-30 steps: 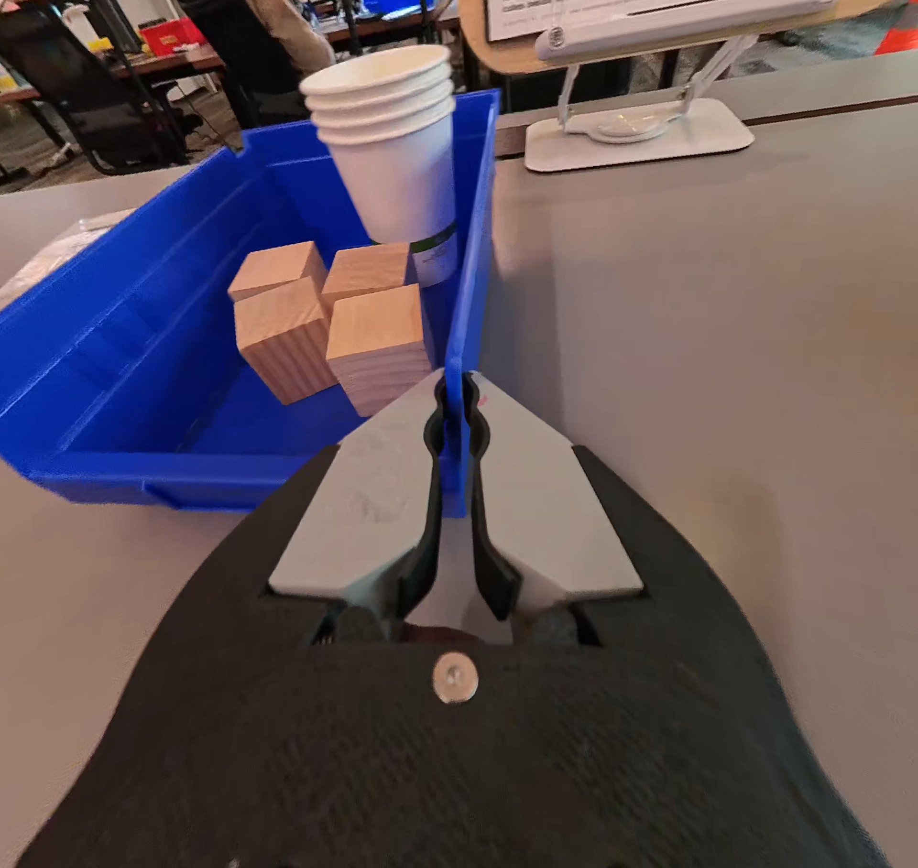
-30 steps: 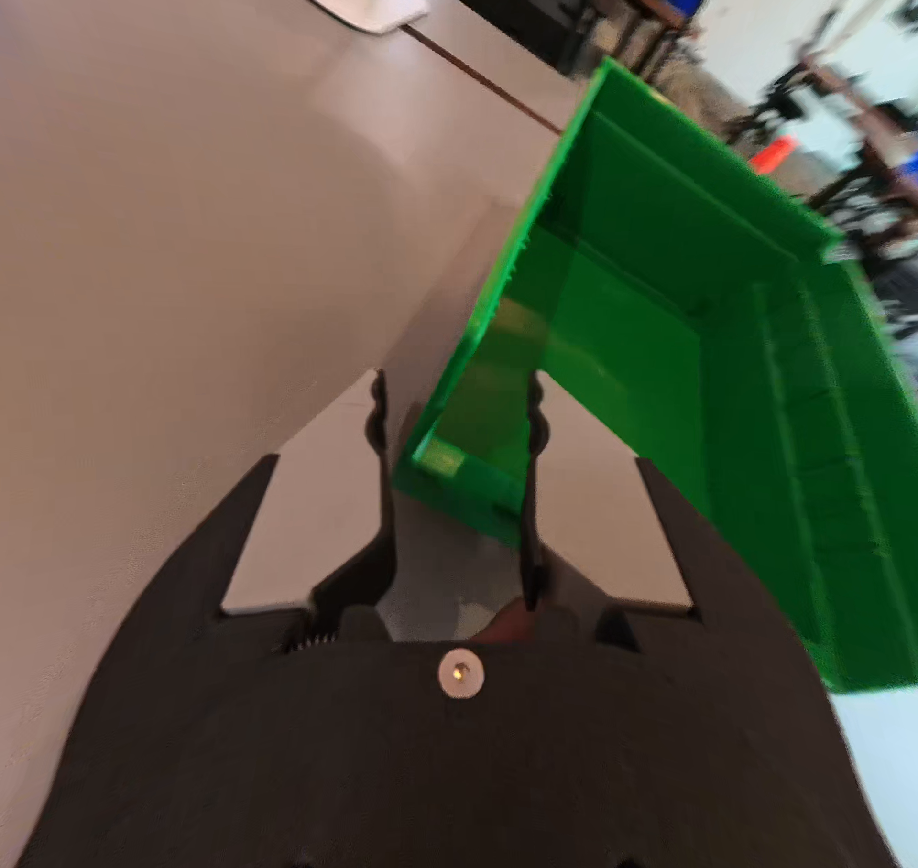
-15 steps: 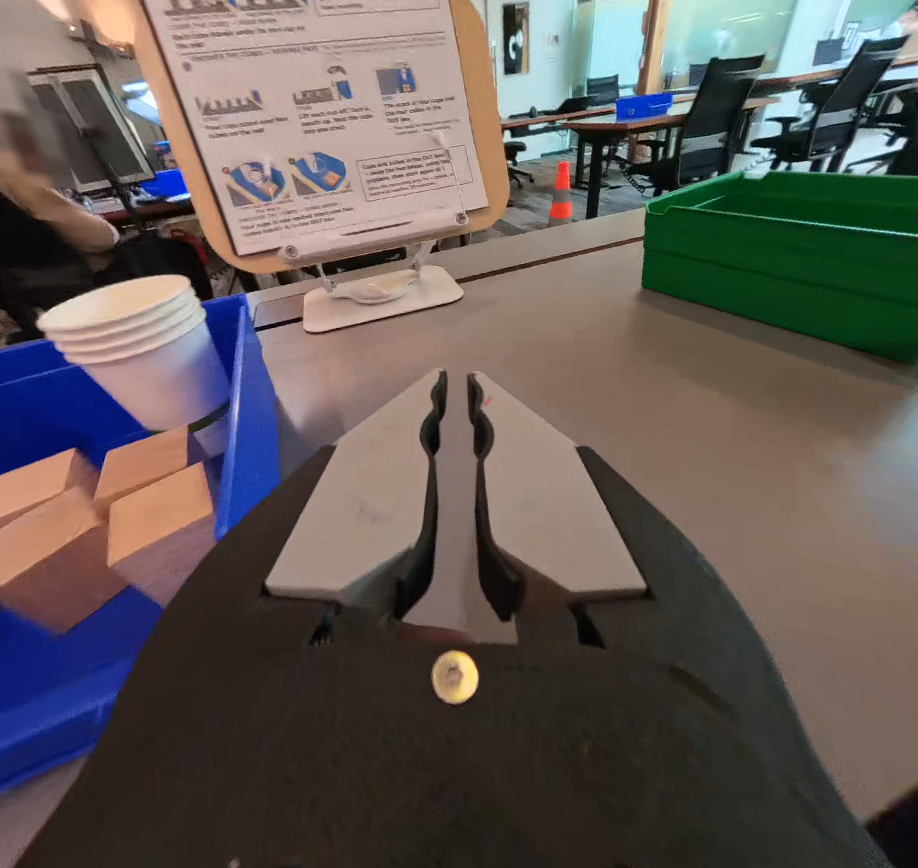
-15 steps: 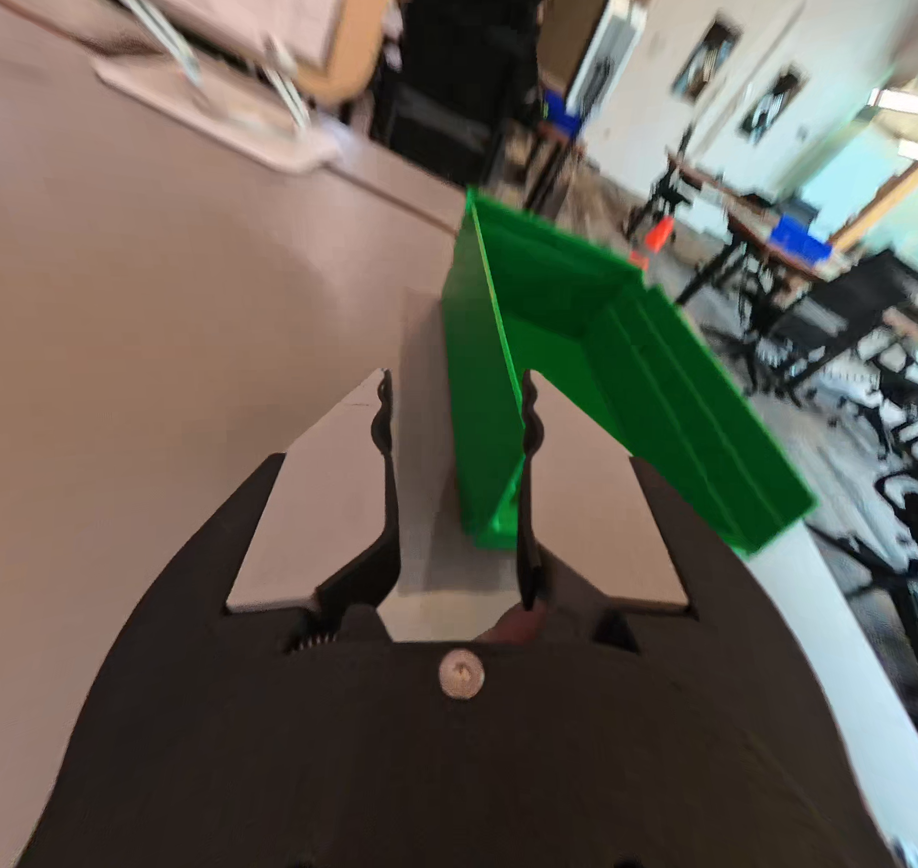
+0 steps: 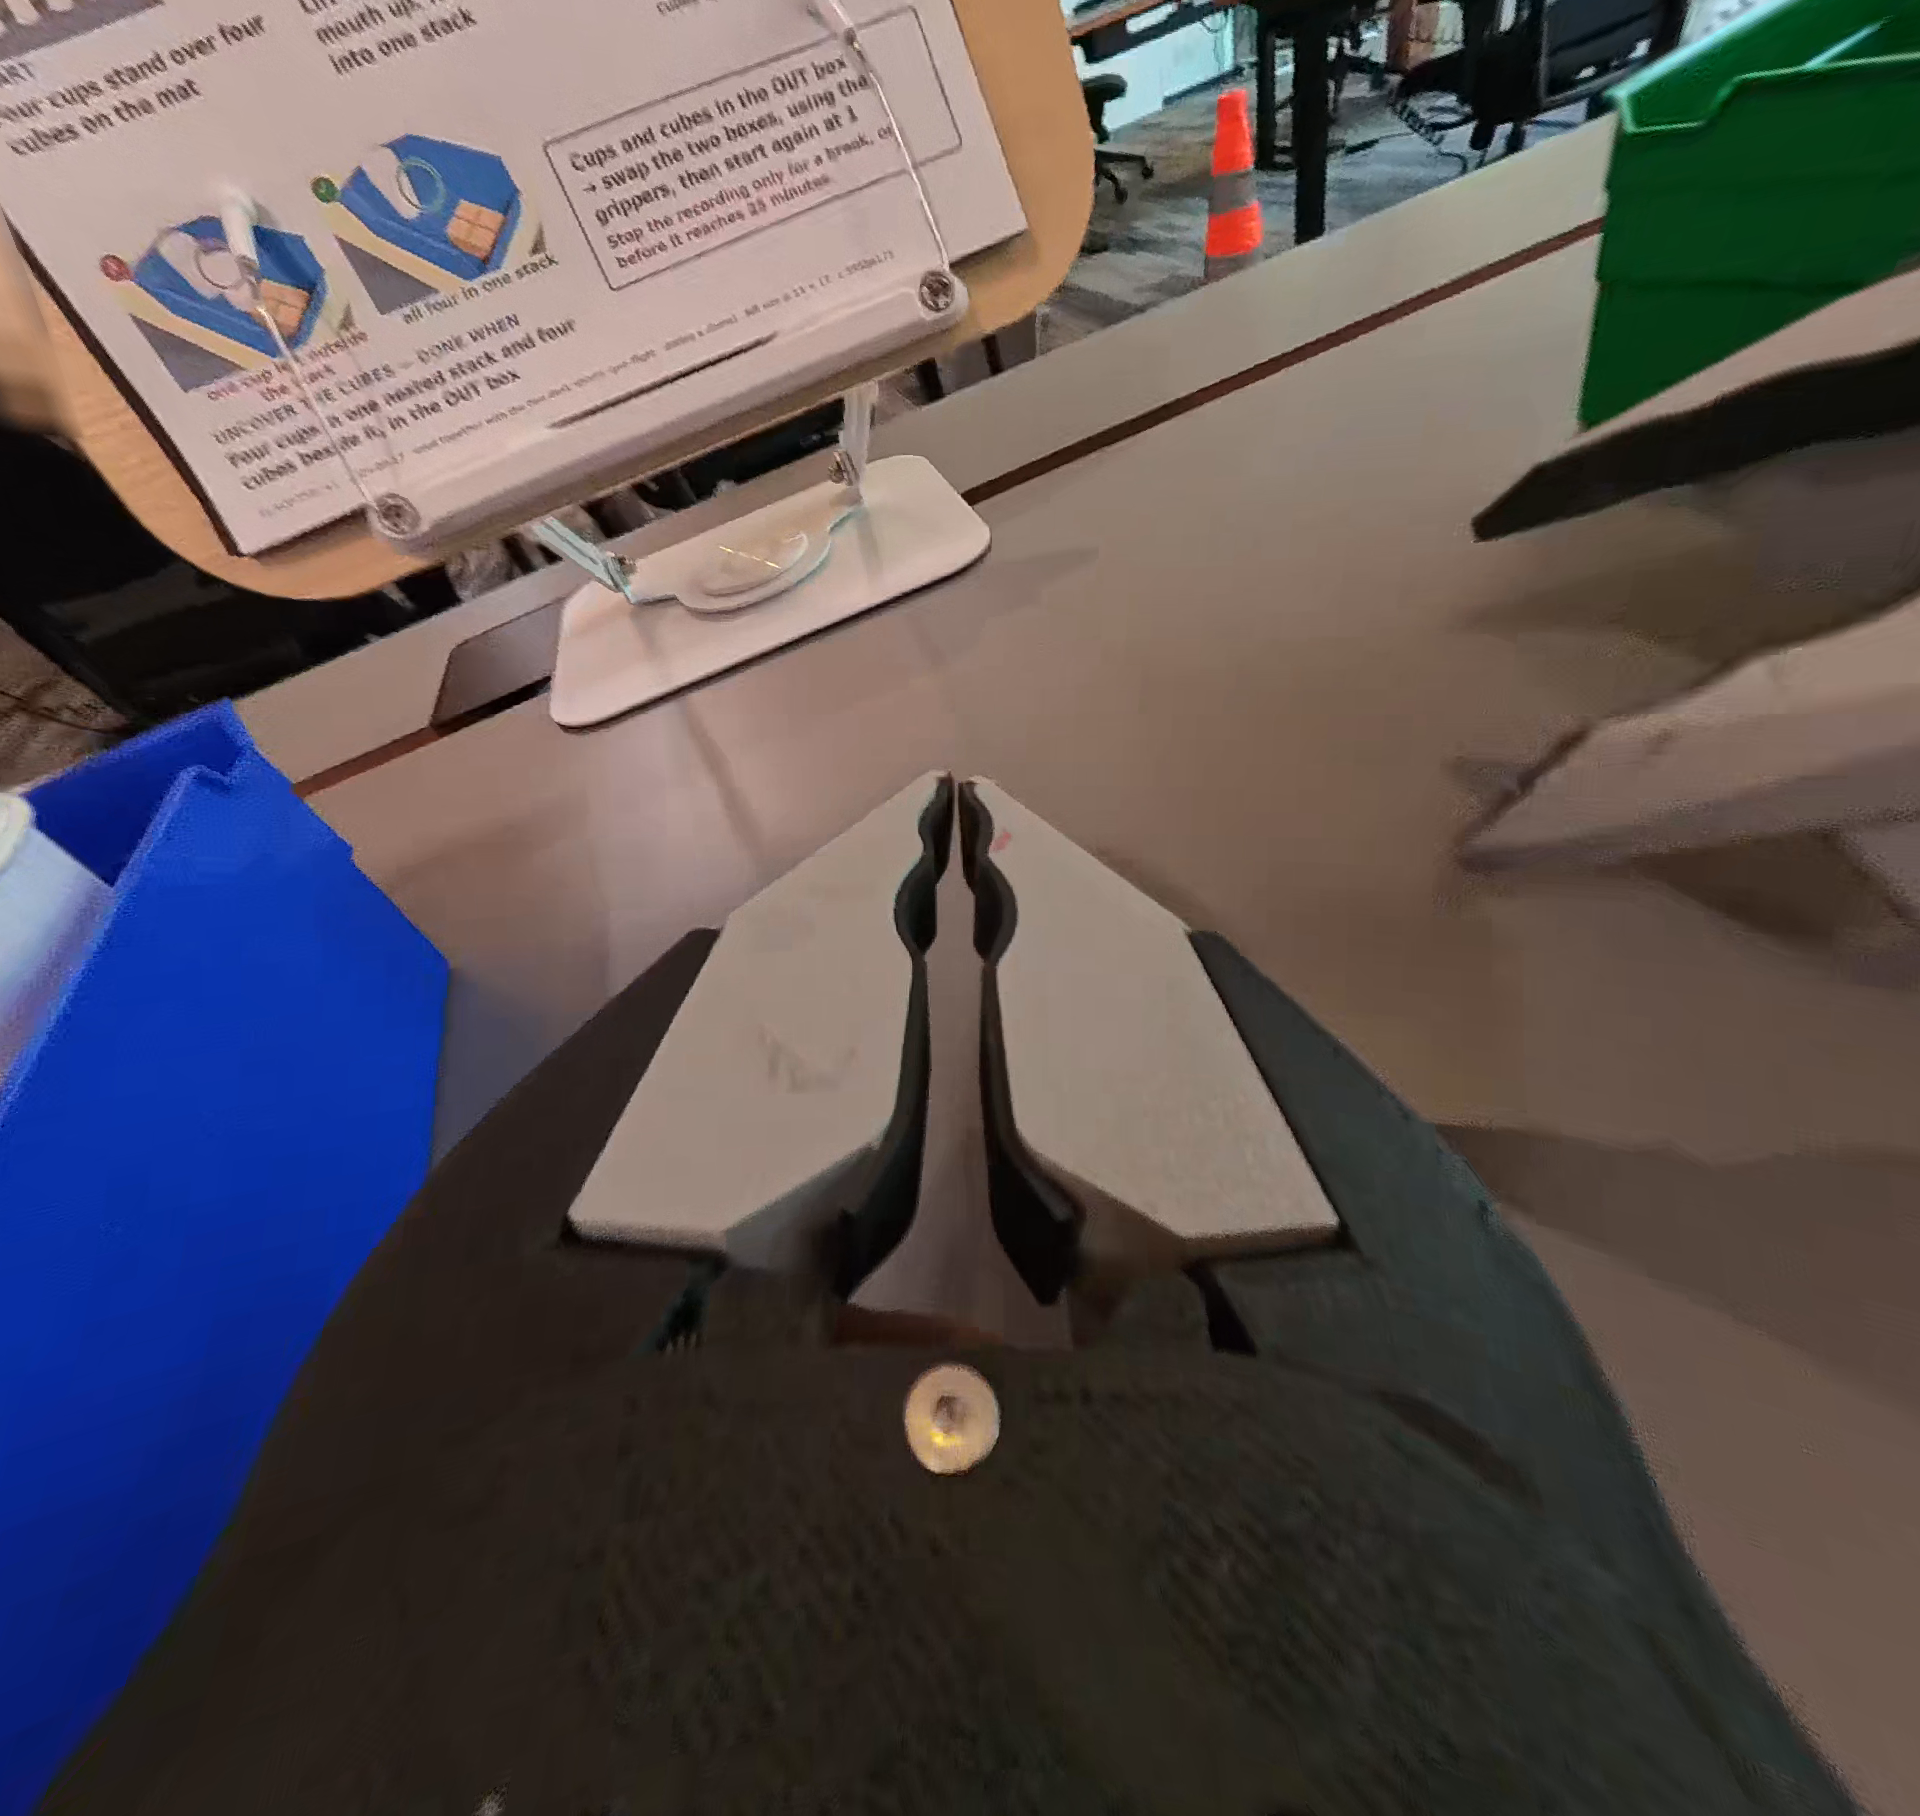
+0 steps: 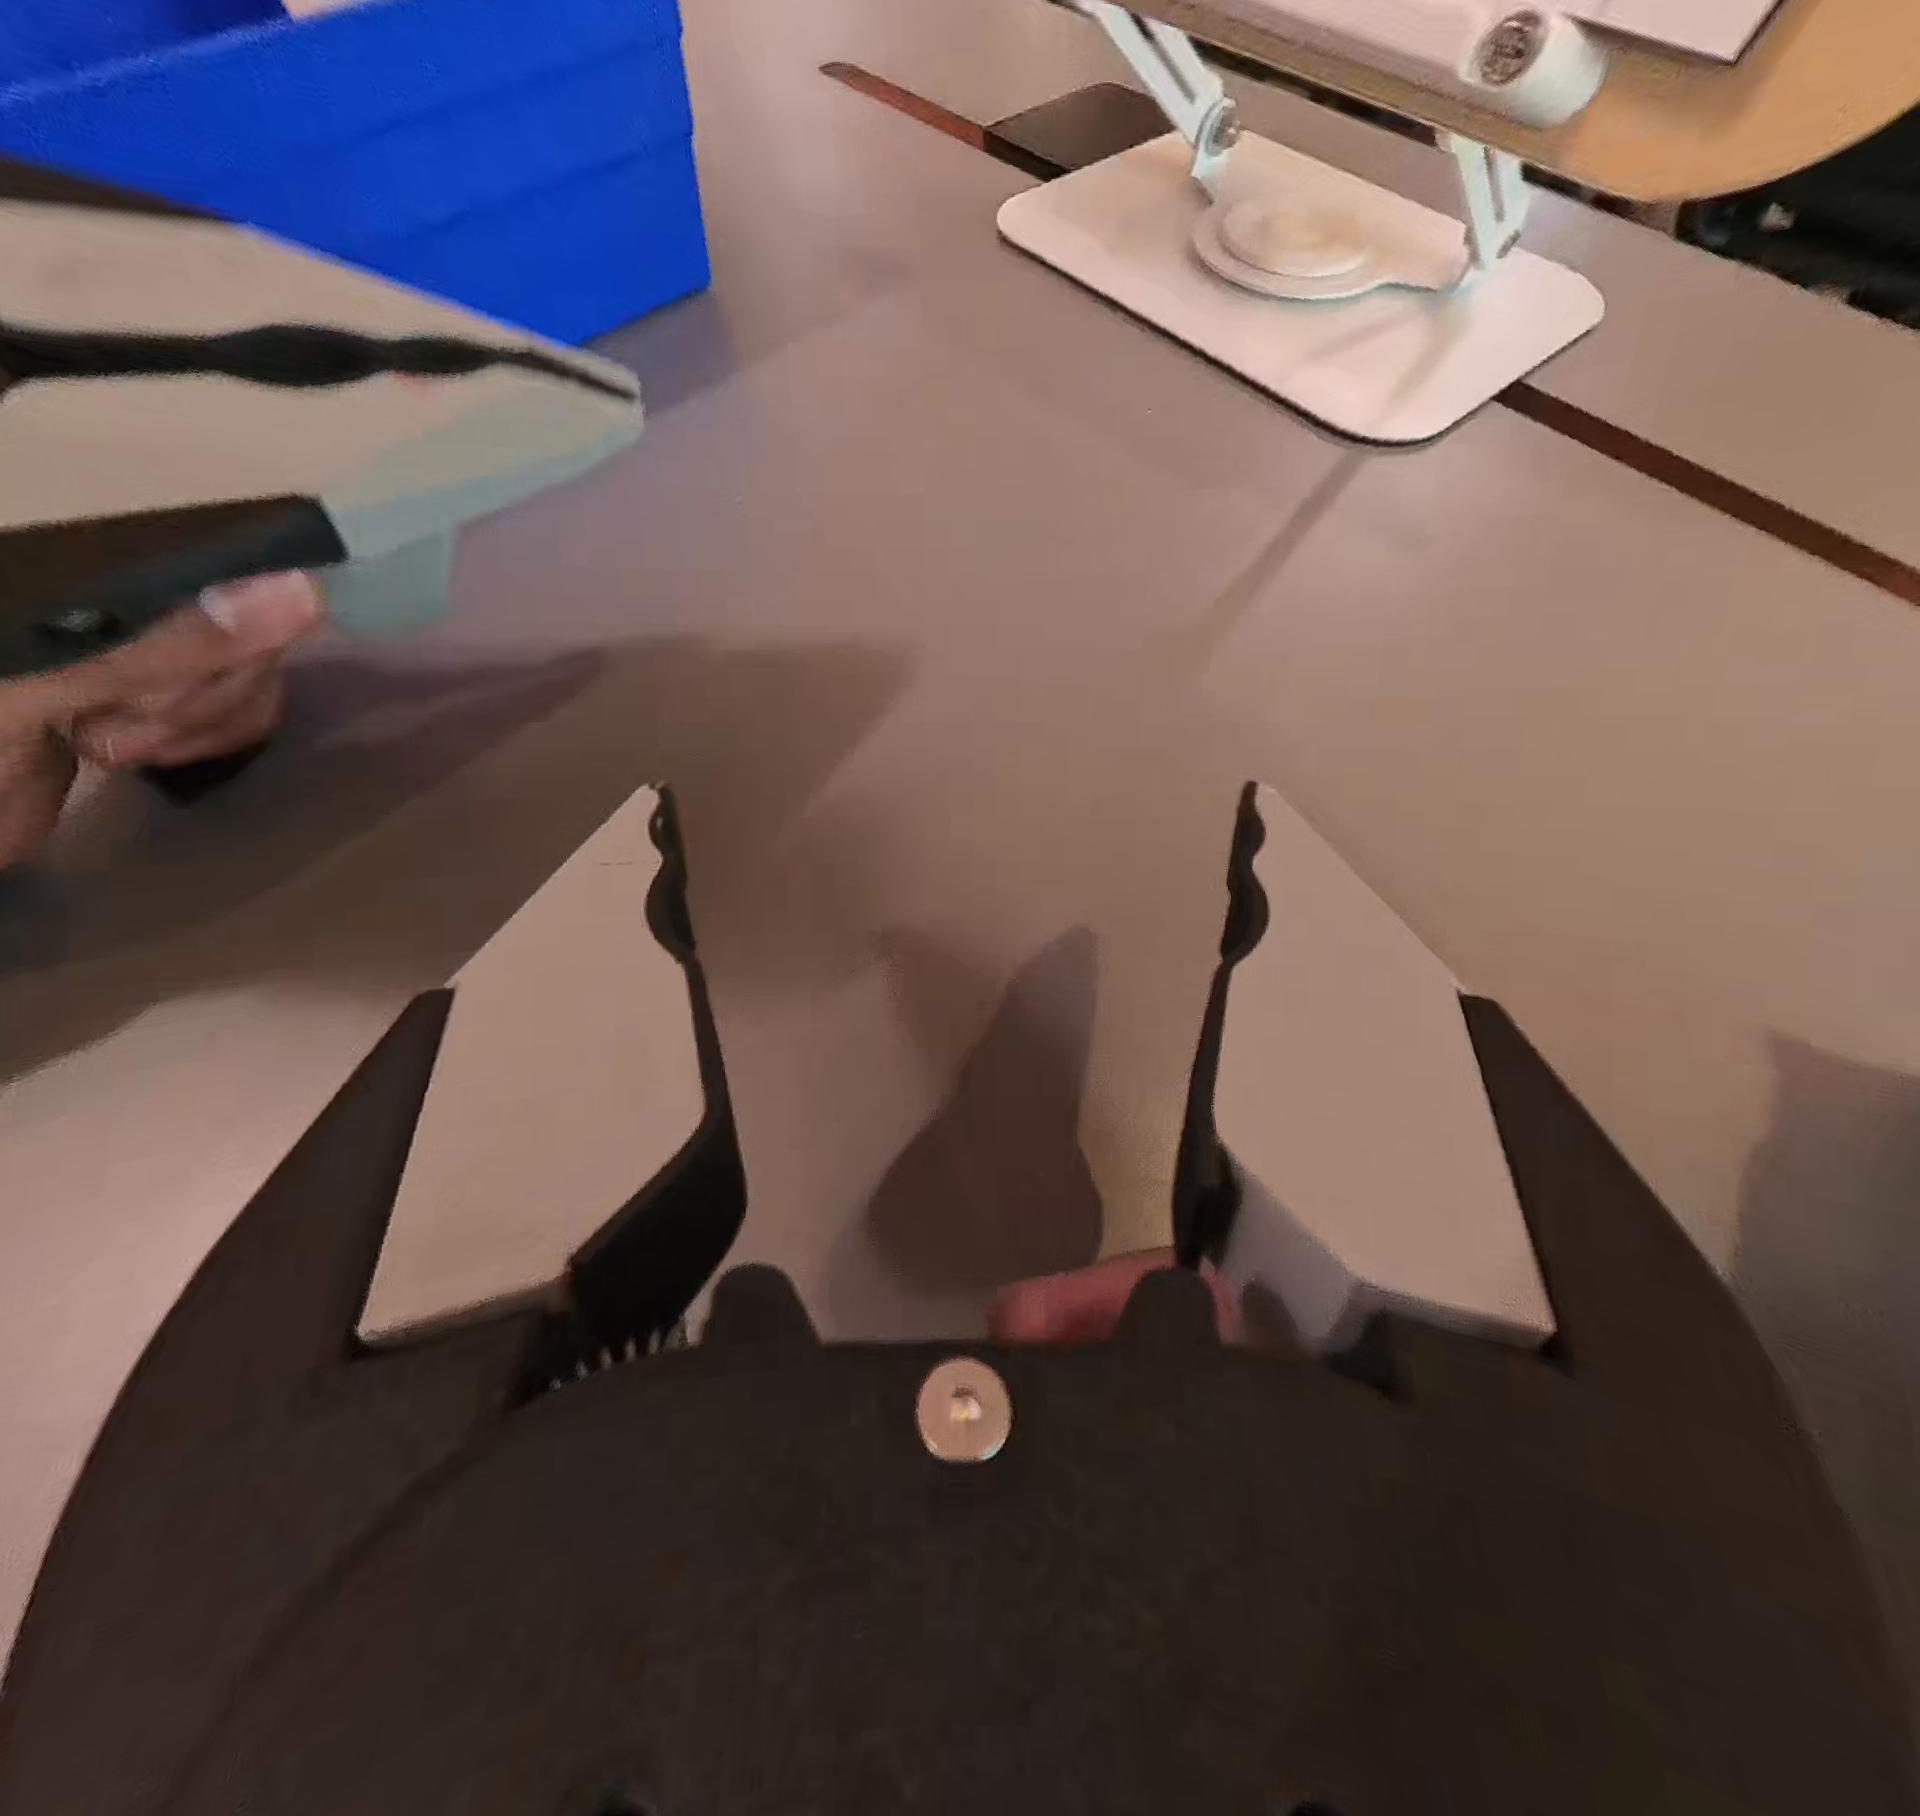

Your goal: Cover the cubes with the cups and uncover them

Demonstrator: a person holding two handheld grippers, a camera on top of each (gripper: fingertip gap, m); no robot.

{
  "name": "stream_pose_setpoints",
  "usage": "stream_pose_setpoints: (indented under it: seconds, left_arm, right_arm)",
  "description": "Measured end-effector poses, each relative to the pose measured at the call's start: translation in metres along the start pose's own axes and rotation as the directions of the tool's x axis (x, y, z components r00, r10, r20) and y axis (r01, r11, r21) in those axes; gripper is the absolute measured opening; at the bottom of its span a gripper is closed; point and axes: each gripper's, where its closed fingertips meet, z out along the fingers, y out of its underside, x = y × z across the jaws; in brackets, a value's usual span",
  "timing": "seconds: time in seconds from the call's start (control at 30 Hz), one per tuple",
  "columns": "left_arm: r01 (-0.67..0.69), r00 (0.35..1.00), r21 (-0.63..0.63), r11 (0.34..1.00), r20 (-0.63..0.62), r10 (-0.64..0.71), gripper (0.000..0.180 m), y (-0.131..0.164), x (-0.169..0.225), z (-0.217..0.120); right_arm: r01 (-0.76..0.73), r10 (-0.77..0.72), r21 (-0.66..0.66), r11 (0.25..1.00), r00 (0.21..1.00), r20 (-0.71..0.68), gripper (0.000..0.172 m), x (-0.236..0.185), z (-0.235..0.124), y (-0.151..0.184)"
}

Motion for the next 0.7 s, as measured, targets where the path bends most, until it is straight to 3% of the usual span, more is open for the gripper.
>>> stream_pose_setpoints:
  seconds: [0.13,0.3,0.37,0.53,0.63,0.7]
  left_arm:
    - [-0.06,0.998,0.008,0.998,0.011,0.06,0.0,0.002,-0.01,-0.002]
    - [-0.039,0.994,-0.04,0.998,0.102,0.043,0.0,0.011,-0.028,-0.005]
    - [-0.084,0.987,-0.124,0.989,0.127,0.1,0.0,0.024,-0.032,-0.001]
    - [-0.194,0.96,-0.29,0.937,0.14,0.243,0.012,0.047,-0.03,0.005]
    - [-0.318,0.933,-0.374,0.871,0.042,0.358,0.017,0.063,-0.013,0.012]
    - [-0.353,0.917,-0.428,0.832,0.019,0.399,0.005,0.073,-0.011,0.016]
  right_arm:
    - [0.119,-0.113,0.052,0.991,0.988,-0.107,0.082,0.01,0.001,-0.003]
    - [0.126,-0.127,-0.025,0.992,0.989,-0.069,0.088,0.006,0.014,0.008]
    - [0.11,-0.111,-0.026,0.994,0.991,-0.072,0.088,0.008,0.015,0.009]
    - [0.06,-0.06,-0.007,0.998,0.995,-0.082,0.086,0.015,0.012,0.007]
    - [0.042,-0.039,0.029,0.999,0.995,-0.088,0.077,0.017,0.008,0.003]
    - [0.057,-0.051,0.064,0.996,0.994,-0.095,0.071,0.016,0.004,-0.001]
